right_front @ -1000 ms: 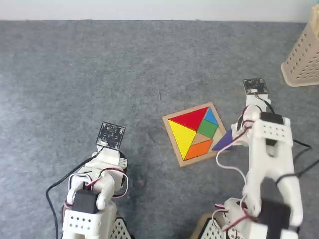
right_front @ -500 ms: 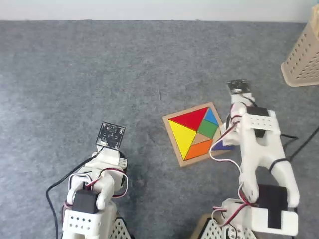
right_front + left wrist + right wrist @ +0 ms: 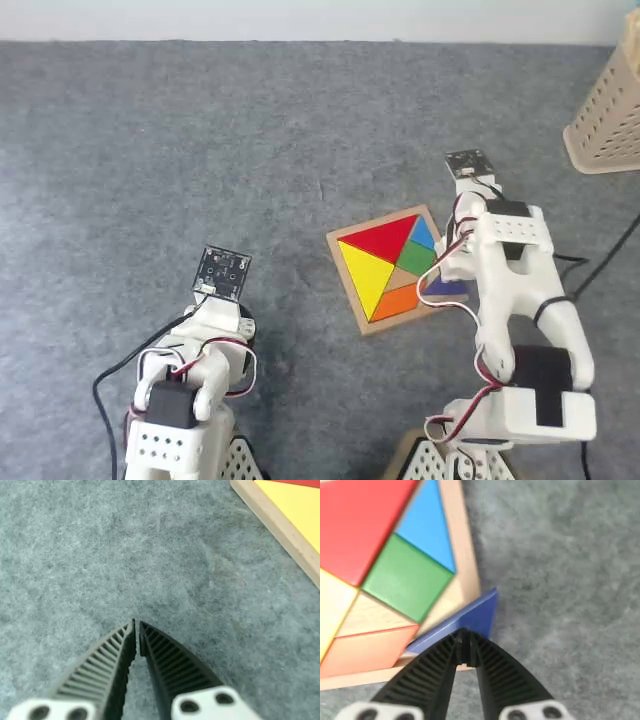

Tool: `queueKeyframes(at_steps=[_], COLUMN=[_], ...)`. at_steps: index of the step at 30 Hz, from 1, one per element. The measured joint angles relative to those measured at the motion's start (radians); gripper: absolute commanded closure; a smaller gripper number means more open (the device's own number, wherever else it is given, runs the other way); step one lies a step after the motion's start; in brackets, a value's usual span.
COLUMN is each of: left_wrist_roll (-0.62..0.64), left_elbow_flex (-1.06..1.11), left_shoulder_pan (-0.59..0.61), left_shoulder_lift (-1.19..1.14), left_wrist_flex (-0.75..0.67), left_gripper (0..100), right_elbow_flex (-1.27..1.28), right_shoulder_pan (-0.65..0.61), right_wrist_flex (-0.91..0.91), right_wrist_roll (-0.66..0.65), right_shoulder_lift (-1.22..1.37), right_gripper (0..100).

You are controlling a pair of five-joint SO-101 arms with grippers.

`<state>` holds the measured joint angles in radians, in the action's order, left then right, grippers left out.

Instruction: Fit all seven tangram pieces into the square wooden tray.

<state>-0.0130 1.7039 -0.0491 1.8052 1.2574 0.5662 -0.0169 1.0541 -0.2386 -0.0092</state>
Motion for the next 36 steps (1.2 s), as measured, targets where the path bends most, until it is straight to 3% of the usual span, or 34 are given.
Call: queueKeyframes(at_steps=[12,17,21,36], left_wrist_roll=[0.000,0.000,0.000,0.000], left_elbow_flex=[0.000,0.000,0.000,0.000], left_shoulder_pan=[0.000,0.000,0.000,0.000], left_shoulder_lift=[0.000,0.000,0.000,0.000], left_wrist_flex=[0.000,0.000,0.000,0.000], left_gripper=[99,99,99,99], right_elbow_flex=[0.002,0.003,0.061,0.686], right_shoulder_pan=[-0.137,-0.107,-0.041,-0.048], right_wrist_flex=[-0.002,0.006,0.014,-0.028], right_wrist_roll=[0.000,0.000,0.046,0.057], right_shoulder_lift=[0.018,-0.015,-0.204,-0.930], right_gripper=[99.2,99.2,99.2,99.2])
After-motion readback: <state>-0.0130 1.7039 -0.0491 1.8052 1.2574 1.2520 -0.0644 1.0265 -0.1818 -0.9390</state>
